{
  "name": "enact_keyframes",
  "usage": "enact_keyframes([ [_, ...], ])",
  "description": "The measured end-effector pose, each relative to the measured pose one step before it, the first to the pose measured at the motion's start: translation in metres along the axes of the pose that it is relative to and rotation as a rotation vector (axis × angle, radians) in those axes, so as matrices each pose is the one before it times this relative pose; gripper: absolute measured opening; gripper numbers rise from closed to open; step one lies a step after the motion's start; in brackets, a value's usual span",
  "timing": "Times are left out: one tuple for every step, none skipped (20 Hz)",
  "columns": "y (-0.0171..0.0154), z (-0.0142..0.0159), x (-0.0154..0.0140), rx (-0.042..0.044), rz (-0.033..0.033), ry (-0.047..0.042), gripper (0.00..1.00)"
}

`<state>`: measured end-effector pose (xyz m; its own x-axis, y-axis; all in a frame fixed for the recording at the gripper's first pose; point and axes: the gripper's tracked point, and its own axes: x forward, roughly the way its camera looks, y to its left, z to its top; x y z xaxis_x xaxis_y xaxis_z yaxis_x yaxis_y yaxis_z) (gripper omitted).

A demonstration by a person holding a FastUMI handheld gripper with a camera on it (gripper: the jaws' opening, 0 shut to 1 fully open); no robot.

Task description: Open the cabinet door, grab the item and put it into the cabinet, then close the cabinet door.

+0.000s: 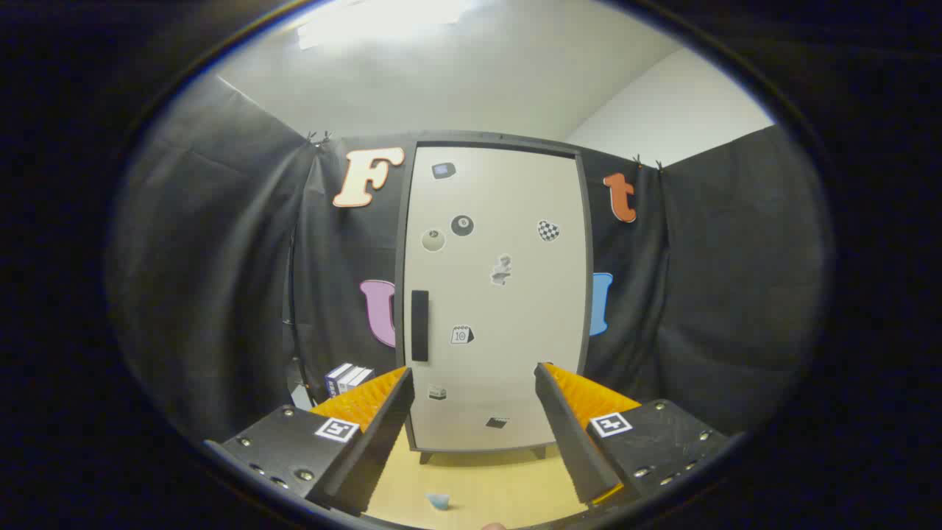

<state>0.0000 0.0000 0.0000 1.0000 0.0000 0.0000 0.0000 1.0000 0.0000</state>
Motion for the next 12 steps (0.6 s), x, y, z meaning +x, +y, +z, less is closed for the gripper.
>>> enact_keyframes([
  [-0.00014,-0.00029,-0.00189,0.00628,0.00017,0.00254,0.98],
  [0.00099,0.00075,-0.00050,0.00385,0.00396,-0.00036,0.98],
  [-0.00258,-0.00032,0.00023,-0.00158,-0.00182,-0.00055,0.98],
  [-0.00123,-0.00077,-0.00099,-0.00408,-0.00248,0.00329,0.98],
  [-0.00064,-0.00193,-0.00141,-0.00195,-0.00151,0.00347,0.98],
  [0.00016,0.00077,-0.00087,0.00063,0.00148,0.00065,0.98],
  [0.00073,0.00105,-0.00059,0.00380,0.00116,-0.00276,0.98],
  [0.00086,0.00105,0.00092,0.00498,0.00294,-0.00069,0.98],
  [-0.00152,-0.00098,-0.00001,0.00309,-0.00276,0.00100,0.98],
  [-0.00179,-0.00016,-0.00012,-0.00039,-0.00271,0.00063,0.98],
  [-0.00012,-0.00065,-0.00054,-0.00013,-0.00095,0.00258,0.98],
  [0.00013,0.00116,-0.00105,0.00112,-0.00131,-0.00405,0.98],
])
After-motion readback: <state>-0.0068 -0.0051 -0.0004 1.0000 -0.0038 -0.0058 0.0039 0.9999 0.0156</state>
